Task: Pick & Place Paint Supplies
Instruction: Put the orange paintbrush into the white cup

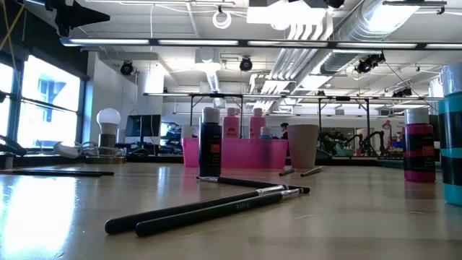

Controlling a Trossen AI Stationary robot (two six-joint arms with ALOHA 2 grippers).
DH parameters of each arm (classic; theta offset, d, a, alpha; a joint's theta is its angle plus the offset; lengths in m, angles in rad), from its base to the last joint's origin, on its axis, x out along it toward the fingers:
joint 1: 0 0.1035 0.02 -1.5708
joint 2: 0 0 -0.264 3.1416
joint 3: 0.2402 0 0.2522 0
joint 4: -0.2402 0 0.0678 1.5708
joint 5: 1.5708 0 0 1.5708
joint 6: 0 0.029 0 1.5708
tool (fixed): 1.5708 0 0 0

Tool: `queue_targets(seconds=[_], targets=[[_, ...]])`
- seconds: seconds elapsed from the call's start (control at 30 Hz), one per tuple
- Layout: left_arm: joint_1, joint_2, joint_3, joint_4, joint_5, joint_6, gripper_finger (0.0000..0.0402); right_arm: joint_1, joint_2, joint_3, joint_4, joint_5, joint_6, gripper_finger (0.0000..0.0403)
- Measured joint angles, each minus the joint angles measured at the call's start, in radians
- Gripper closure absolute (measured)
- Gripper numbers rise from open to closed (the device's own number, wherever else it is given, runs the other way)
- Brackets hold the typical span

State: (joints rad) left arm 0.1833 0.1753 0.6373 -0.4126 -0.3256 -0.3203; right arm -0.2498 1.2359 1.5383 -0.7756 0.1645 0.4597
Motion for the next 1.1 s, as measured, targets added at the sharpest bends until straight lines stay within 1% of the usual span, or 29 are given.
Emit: queue_targets(seconds=[0.3, 0.4, 0.47, 0.63, 0.73, 0.83, 0.97, 1.03, 1.1], targets=[[0.0, 0.0, 0.0, -0.001, 0.0, -0.025, 0.013, 0.109, -0.04, 0.0, -0.16, 0.218, 0.104, 0.0305], [0.0, 0.0, 0.0, -0.001, 0.0, -0.025, 0.013, 0.139, -0.04, 0.0, -0.21, 0.247, 0.12, 0.0305], [0.0, 0.0, 0.0, -0.001, 0.0, -0.025, 0.013, 0.164, -0.04, -0.016, -0.209, 0.263, 0.12, 0.0305], [0.0, 0.0, 0.0, -0.001, 0.0, -0.029, 0.013, 0.188, -0.055, -0.125, -0.159, 0.262, 0.146, 0.0305], [0.0, 0.0, 0.0, -0.001, 0.0, -0.037, 0.013, 0.187, -0.086, -0.203, -0.092, 0.26, 0.154, 0.0305], [0.0, 0.0, 0.0, -0.002, 0.0, -0.037, 0.013, 0.185, -0.129, -0.276, 0.061, 0.237, 0.047, 0.0305], [0.0, 0.0, 0.0, -0.004, 0.0, -0.027, 0.013, 0.163, -0.198, -0.361, 0.33, 0.112, -0.159, 0.0305], [0.0, 0.0, 0.0, -0.013, 0.0, -0.026, 0.013, 0.145, -0.24, -0.402, 0.437, 0.053, -0.228, 0.0305], [0.0, 0.0, 0.0, -0.017, 0.0, -0.026, 0.013, 0.12, -0.286, -0.454, 0.517, 0.021, -0.27, 0.0305]])
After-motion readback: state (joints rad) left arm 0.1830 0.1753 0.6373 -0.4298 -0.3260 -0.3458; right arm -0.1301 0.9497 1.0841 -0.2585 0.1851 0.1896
